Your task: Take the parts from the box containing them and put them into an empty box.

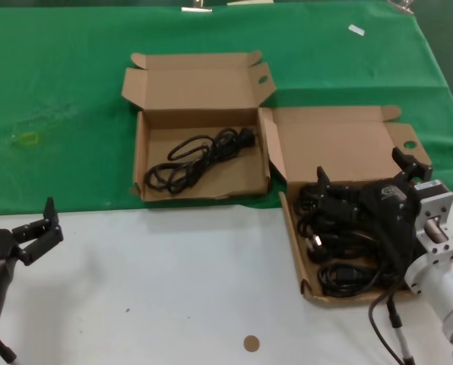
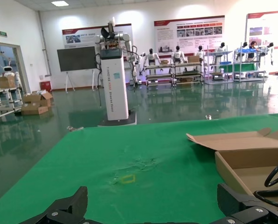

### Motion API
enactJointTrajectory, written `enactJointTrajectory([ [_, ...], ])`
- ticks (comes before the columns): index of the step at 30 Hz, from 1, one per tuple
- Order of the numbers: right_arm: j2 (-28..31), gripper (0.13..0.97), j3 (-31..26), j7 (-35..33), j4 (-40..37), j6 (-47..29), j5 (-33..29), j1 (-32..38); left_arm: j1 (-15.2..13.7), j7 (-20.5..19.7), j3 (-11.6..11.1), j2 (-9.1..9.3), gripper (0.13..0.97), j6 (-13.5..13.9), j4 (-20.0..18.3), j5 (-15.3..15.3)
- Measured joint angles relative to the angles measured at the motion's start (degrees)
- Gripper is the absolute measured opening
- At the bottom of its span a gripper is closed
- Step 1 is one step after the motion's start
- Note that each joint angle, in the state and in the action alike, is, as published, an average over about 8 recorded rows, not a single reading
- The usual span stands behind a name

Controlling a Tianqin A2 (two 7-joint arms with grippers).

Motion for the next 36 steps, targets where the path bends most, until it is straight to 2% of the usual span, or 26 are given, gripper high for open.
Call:
enactJointTrajectory([
  [36,0.0,0.966,0.1,0.0,0.1,0.1,0.1,-0.1,0.0,0.0,0.0,0.0,0.966,0.0,0.0,0.0],
])
